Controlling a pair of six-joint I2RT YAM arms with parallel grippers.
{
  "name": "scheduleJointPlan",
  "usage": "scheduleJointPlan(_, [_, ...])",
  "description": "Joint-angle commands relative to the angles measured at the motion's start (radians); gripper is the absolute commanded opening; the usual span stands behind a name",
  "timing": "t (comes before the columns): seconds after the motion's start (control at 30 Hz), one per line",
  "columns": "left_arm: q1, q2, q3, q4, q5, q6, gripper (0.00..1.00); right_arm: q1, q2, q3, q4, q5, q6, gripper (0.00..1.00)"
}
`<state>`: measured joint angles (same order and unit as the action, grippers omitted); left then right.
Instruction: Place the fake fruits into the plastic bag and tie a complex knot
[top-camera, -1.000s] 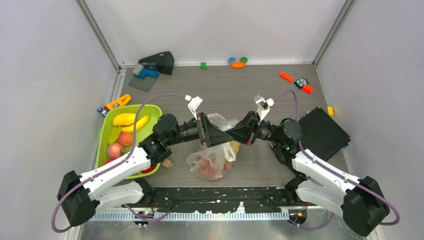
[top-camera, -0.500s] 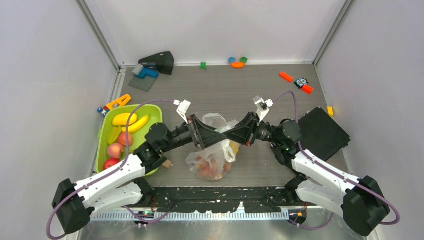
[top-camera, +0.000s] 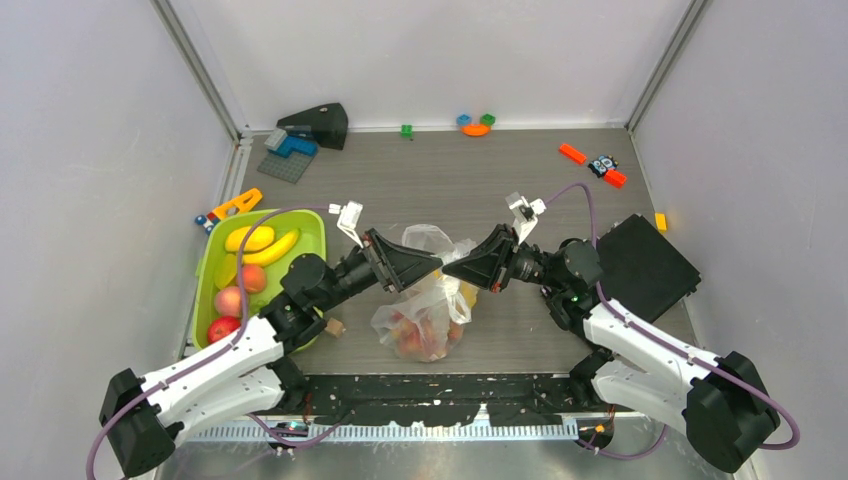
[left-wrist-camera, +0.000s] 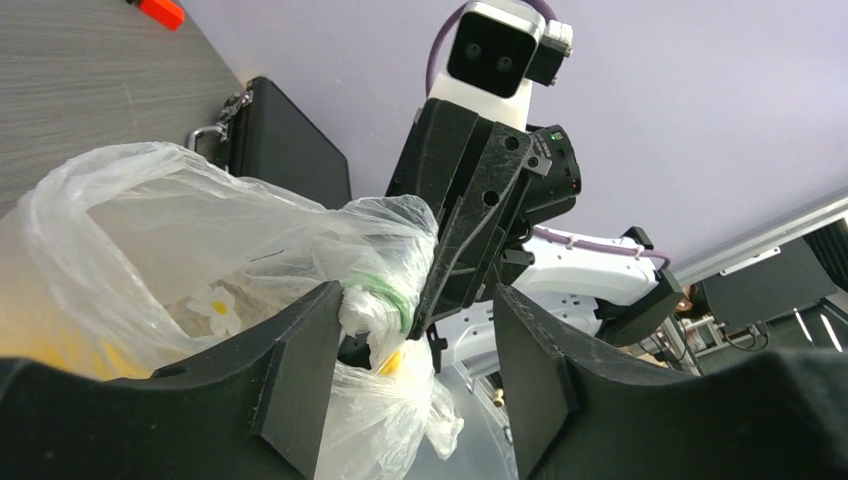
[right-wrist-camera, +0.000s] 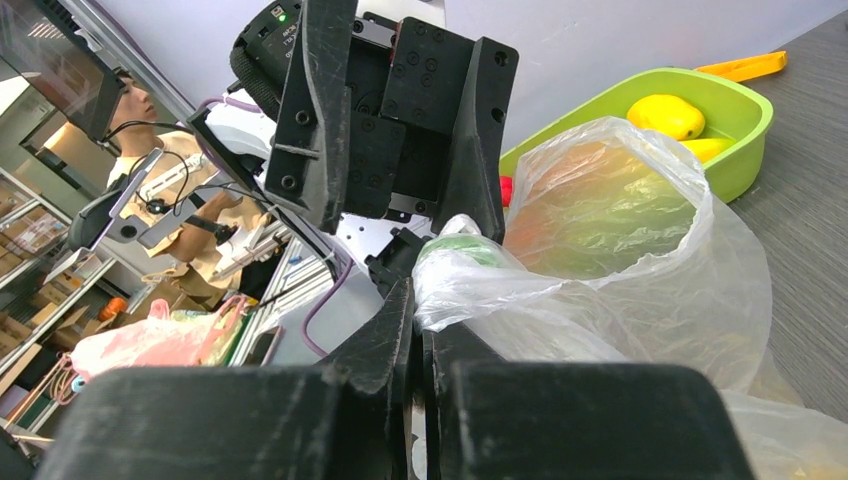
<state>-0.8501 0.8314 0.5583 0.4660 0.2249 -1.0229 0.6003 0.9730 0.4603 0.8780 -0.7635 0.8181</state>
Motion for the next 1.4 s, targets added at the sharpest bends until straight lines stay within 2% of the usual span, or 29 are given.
scheduleJointPlan(0.0, [-0.004, -0.008, 0.005, 0.048, -0.057, -0.016, 0.56, 0.001, -0.018, 0.002, 0.01, 0.007, -0.023, 0.05])
scheduleJointPlan(0.43, [-0.004, 0.026, 0.014, 0.058, -0.07, -0.032, 0.27, 0.001, -0.019, -0.001, 0.004, 0.002, -0.032, 0.05])
scheduleJointPlan(0.73, [-0.004, 0.027, 0.012, 0.045, -0.105, -0.027, 0.0, 0.001, -0.04, -0.001, -0.049, 0.01, -0.069, 0.05])
scheduleJointPlan(0.87, [-0.003, 0.018, 0.001, 0.033, -0.133, -0.018, 0.0, 0.0, -0.058, 0.006, -0.1, 0.022, -0.094, 0.05])
scheduleJointPlan(0.97, [-0.003, 0.026, 0.002, 0.031, -0.132, -0.014, 0.0, 0.001, -0.079, 0.017, -0.151, 0.031, -0.116, 0.15])
scheduleJointPlan(1.2, [-0.004, 0.034, 0.003, 0.031, -0.122, -0.009, 0.0, 0.001, -0.15, 0.031, -0.282, 0.033, -0.152, 0.5])
scheduleJointPlan(1.37, [-0.004, 0.028, 0.002, 0.017, -0.125, 0.0, 0.0, 0.0, -0.213, 0.056, -0.433, 0.045, -0.185, 0.62])
